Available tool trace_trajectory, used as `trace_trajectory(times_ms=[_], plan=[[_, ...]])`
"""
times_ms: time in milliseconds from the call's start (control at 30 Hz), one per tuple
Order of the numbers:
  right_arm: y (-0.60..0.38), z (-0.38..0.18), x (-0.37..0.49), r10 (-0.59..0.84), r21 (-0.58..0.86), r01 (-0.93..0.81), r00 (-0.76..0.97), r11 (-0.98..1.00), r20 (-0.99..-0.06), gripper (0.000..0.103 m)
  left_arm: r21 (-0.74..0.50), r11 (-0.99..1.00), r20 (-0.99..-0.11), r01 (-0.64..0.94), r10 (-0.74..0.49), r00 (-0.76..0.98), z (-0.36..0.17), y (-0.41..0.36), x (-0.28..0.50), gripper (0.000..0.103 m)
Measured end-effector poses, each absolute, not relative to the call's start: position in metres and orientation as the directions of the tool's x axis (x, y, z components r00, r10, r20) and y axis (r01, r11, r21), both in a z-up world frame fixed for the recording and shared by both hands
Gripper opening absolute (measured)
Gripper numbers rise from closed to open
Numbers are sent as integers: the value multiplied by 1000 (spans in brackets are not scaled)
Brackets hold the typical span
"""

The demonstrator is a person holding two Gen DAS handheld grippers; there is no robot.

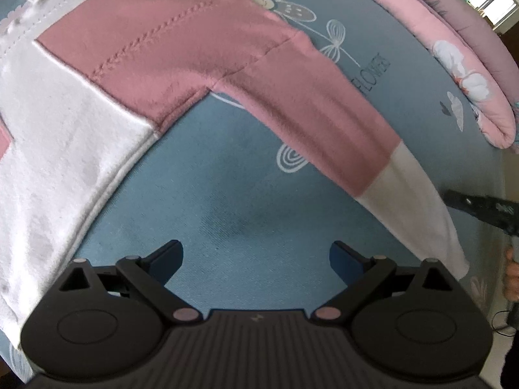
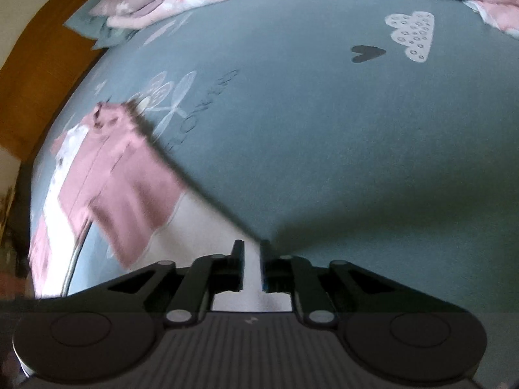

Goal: Fold clothes
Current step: 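Move the right gripper to the sleeve's white cuff and close on it, then lift the white cuff with the right gripper while the left gripper grasps it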

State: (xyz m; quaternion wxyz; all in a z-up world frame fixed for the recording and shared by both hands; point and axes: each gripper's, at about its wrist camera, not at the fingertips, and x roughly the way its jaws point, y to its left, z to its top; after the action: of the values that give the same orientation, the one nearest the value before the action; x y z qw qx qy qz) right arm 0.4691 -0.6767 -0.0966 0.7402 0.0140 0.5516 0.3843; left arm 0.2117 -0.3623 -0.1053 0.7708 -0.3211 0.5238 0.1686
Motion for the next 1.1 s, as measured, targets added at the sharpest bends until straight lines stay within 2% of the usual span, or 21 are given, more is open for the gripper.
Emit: trace_trajectory(times_ms=[133,200,267,300,333,367,500,633,700,833,967,1100], plan=[[-689,-98,459,539,423,-568,42,706,-841,14,-332,749,-914,-574,-106,391,-111,-368,220,96],[-693,-97,458,511,390,-571,60,722,-858,10,-335,756,-914,-562,-117,388,-114,-371,222,96],[-697,-95,456,482,357,-574,77,737,-873,15,-334,761,-916,-556,-124,382,-115,-373,224,96],[-700,-95,456,468,340,-575,86,744,-880,25,-338,761,-915,-553,-127,384,-115,-374,224,96],[-702,-91,454,455,314,-593,100,742,-885,41,-342,762,-913,-550,-131,387,-115,-374,225,96],[-705,-87,453,442,287,-611,115,737,-890,46,-348,762,-910,-546,-135,391,-114,-374,226,96],[-717,-83,453,397,220,-643,142,733,-907,46,-382,768,-891,-515,-158,425,-110,-377,229,96],[-729,-100,463,419,282,-618,86,734,-904,47,-466,798,-807,-381,-207,553,-95,-382,226,96],[-734,-104,466,444,316,-615,62,722,-894,48,-464,839,-763,-284,-217,608,-86,-389,225,96],[-735,-106,470,476,354,-630,28,691,-879,49,-369,911,-787,-183,-201,584,-79,-407,238,96],[-732,-104,471,477,355,-660,6,662,-879,46,-356,928,-789,-109,-236,567,-83,-425,250,96],[-736,-105,478,489,386,-654,-30,650,-872,36,-358,933,-783,-21,-288,552,-84,-447,261,96]])
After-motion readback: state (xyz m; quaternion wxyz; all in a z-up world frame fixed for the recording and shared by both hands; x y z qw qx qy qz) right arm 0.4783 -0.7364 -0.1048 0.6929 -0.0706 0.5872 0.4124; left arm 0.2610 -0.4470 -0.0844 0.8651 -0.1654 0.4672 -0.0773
